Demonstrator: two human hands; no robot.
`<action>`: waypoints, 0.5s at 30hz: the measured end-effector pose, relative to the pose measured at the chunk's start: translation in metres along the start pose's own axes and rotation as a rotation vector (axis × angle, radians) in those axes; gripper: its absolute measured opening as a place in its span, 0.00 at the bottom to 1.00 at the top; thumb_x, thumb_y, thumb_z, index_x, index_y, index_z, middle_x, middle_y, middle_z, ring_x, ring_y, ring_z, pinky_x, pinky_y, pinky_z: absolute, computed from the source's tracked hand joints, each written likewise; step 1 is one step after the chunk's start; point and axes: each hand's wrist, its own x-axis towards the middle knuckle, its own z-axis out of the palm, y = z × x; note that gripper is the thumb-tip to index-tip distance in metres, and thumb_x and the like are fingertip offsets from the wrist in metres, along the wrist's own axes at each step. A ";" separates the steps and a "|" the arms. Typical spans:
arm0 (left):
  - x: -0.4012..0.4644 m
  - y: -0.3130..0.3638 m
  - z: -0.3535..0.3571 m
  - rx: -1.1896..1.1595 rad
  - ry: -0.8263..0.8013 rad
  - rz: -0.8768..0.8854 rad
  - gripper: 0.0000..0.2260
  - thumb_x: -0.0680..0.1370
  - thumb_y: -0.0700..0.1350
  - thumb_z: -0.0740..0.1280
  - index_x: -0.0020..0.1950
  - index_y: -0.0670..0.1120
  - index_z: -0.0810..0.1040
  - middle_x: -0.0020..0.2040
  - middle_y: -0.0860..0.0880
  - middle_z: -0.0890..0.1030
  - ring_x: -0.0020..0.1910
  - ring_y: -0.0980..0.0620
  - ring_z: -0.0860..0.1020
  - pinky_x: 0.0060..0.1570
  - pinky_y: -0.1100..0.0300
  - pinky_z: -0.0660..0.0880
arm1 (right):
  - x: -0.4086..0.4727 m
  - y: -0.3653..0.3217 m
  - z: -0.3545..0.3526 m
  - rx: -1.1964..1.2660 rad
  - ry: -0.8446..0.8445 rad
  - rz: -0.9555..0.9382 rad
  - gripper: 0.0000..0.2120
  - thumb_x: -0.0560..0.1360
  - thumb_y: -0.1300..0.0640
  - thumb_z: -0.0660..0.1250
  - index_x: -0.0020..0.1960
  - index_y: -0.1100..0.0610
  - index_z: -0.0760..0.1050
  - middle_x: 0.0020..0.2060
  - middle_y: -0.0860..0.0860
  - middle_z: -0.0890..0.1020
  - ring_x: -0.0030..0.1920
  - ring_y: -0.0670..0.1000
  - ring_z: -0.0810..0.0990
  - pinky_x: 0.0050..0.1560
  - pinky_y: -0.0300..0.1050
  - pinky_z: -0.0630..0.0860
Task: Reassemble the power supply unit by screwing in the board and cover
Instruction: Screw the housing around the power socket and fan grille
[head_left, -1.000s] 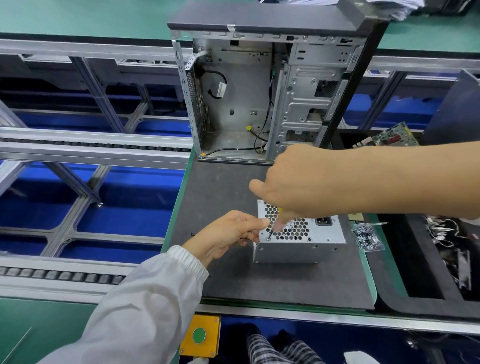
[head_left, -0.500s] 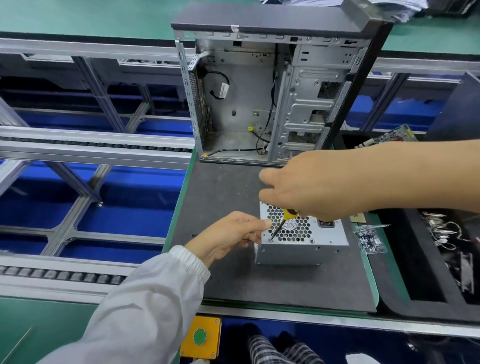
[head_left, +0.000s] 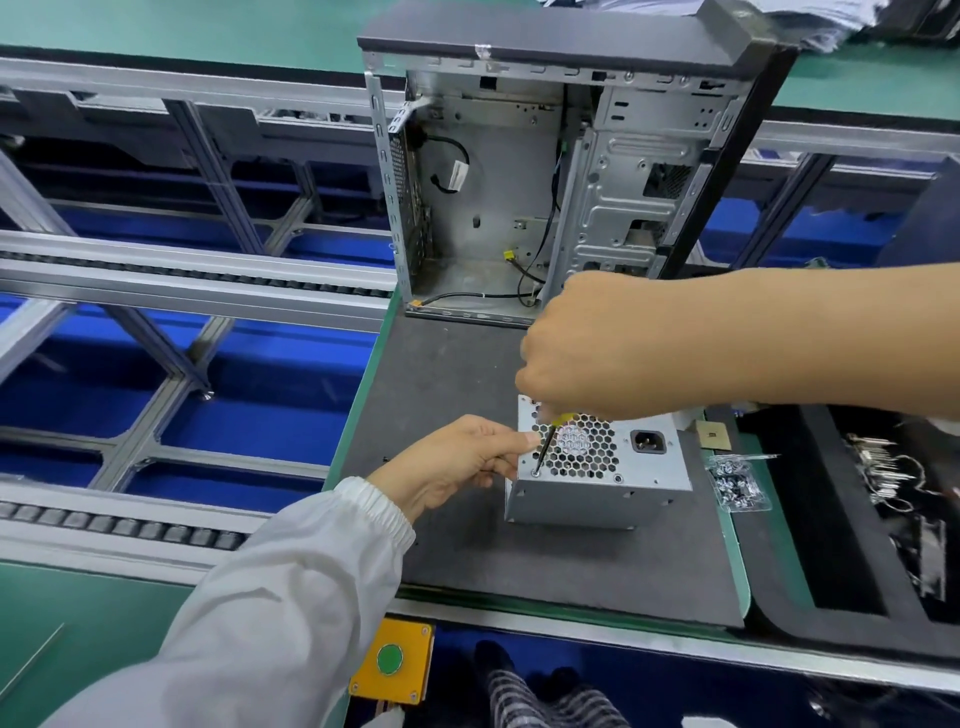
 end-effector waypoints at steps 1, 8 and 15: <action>-0.001 0.000 0.000 0.004 0.000 0.004 0.21 0.79 0.47 0.67 0.25 0.52 0.77 0.25 0.57 0.74 0.25 0.62 0.72 0.33 0.63 0.63 | 0.001 -0.002 0.000 -0.020 0.002 0.012 0.13 0.81 0.48 0.55 0.41 0.54 0.64 0.28 0.49 0.60 0.33 0.55 0.71 0.31 0.43 0.65; -0.003 0.002 -0.002 0.051 -0.009 0.010 0.22 0.79 0.50 0.68 0.24 0.54 0.79 0.26 0.58 0.76 0.27 0.63 0.73 0.35 0.62 0.65 | 0.001 0.005 0.007 0.202 -0.192 0.047 0.19 0.74 0.45 0.66 0.56 0.55 0.65 0.45 0.52 0.70 0.29 0.47 0.62 0.26 0.43 0.58; -0.002 0.003 -0.003 0.067 -0.014 0.014 0.20 0.79 0.51 0.69 0.26 0.53 0.80 0.29 0.56 0.78 0.31 0.59 0.74 0.36 0.62 0.66 | 0.006 0.000 0.007 0.049 -0.113 0.080 0.20 0.81 0.48 0.57 0.34 0.52 0.56 0.27 0.48 0.62 0.25 0.50 0.63 0.25 0.40 0.58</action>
